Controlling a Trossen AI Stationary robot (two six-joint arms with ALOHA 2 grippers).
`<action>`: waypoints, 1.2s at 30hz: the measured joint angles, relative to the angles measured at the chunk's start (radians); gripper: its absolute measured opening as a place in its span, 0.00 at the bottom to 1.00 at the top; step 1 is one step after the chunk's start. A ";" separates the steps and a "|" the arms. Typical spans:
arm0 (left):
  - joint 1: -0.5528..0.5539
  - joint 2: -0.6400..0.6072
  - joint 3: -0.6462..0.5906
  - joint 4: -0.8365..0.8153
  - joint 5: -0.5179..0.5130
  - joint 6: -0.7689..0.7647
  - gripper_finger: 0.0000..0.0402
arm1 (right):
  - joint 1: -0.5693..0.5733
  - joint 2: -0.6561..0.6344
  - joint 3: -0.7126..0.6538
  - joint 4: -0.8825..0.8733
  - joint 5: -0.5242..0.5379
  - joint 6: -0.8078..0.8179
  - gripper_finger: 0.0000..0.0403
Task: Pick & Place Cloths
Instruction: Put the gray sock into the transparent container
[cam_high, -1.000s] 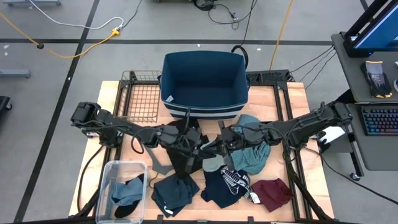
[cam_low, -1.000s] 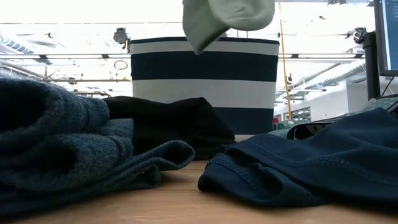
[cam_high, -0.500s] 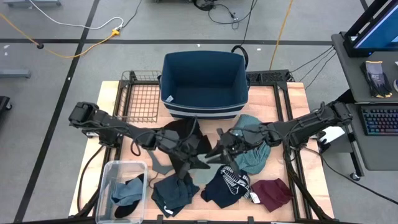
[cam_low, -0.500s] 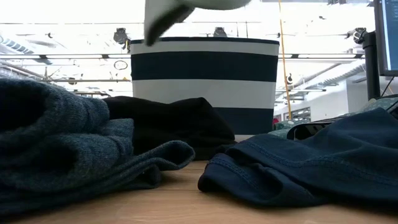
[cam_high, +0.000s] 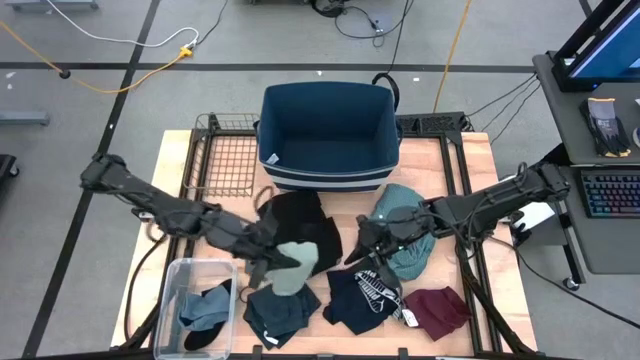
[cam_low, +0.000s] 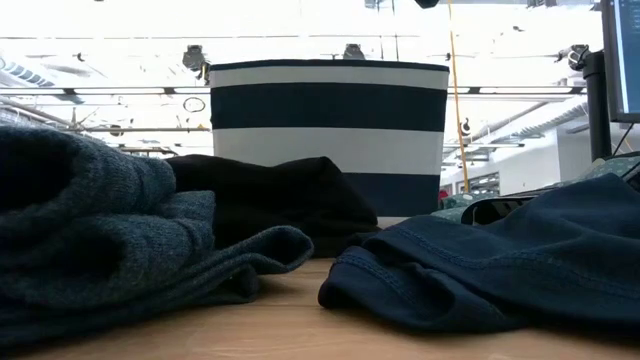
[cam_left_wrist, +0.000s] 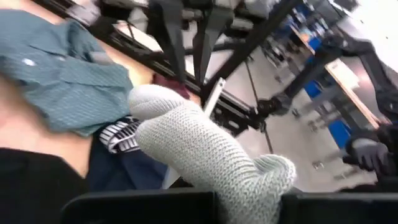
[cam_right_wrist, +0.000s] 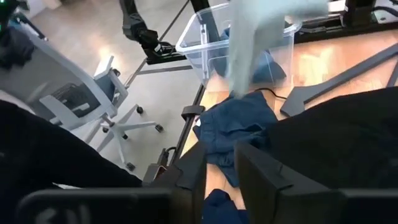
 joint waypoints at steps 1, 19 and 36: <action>-0.016 -0.018 0.000 -0.018 -0.042 -0.010 0.00 | 0.002 -0.001 0.000 -0.002 0.000 -0.010 0.15; -0.245 -0.209 0.000 -0.367 -0.176 -0.542 0.00 | 0.003 -0.001 0.000 -0.061 -0.005 -0.089 0.00; -0.387 -0.267 0.000 -0.621 0.064 -0.940 0.00 | 0.003 -0.001 0.000 -0.055 -0.005 -0.103 0.00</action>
